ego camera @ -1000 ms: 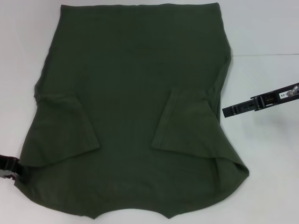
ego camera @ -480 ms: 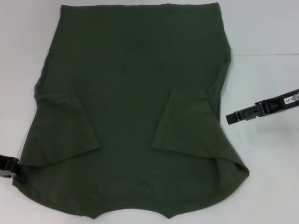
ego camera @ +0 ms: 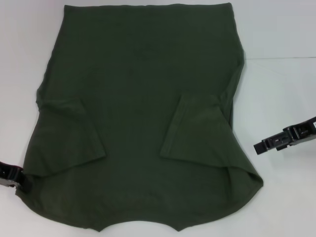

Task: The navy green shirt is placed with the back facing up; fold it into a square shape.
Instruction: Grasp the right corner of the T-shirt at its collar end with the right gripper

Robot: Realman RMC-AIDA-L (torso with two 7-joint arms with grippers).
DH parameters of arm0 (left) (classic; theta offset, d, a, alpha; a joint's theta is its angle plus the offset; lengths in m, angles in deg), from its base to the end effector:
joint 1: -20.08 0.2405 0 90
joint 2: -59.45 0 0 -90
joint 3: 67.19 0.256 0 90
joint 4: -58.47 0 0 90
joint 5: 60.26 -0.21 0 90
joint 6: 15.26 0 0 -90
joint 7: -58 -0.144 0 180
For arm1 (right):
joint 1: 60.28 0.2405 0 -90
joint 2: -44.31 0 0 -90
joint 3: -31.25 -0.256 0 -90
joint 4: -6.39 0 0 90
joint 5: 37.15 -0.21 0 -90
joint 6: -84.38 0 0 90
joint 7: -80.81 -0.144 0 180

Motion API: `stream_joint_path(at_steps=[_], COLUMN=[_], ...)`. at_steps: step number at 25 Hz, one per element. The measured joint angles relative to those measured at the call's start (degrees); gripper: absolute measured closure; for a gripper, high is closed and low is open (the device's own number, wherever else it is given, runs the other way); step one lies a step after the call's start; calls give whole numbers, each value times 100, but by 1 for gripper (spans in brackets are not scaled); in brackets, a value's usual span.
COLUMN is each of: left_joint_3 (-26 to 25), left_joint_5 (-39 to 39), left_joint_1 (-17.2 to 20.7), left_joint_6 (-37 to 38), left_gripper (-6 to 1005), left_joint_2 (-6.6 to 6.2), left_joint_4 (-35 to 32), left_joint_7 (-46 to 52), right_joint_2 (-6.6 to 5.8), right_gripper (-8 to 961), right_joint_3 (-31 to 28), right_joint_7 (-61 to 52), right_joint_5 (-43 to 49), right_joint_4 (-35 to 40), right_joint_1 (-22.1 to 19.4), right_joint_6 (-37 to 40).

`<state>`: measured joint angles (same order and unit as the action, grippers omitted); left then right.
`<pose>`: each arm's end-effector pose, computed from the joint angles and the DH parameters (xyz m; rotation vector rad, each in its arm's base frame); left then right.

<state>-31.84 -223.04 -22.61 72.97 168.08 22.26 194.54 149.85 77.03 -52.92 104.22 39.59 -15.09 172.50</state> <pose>-0.3229 0.3575 0.0663 -2.2580 -1.7288 0.3587 0.2722 0.3868 0.0610 -2.4792 1.5945 -0.0916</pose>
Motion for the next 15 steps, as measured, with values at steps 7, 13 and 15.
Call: stream_joint_path(at_steps=[7, 13, 15], left_joint_3=[13, 17, 16], left_joint_5=[-8, -8, -8], left_joint_1=[-36, -69, -76], left_joint_6=[25, 20, 10], left_gripper=[962, 962, 962], left_joint_2=[17, 18, 17], left_joint_4=[-9, 2, 2], left_joint_7=[15, 26, 29], right_joint_2=[54, 160, 201], right_gripper=[6, 6, 6], right_joint_3=[112, 203, 270], right_joint_7=[74, 202, 217], right_joint_5=[74, 78, 82], right_joint_4=[-248, -405, -437], right_joint_1=[-1, -2, -2], right_joint_6=[-26, -103, -151])
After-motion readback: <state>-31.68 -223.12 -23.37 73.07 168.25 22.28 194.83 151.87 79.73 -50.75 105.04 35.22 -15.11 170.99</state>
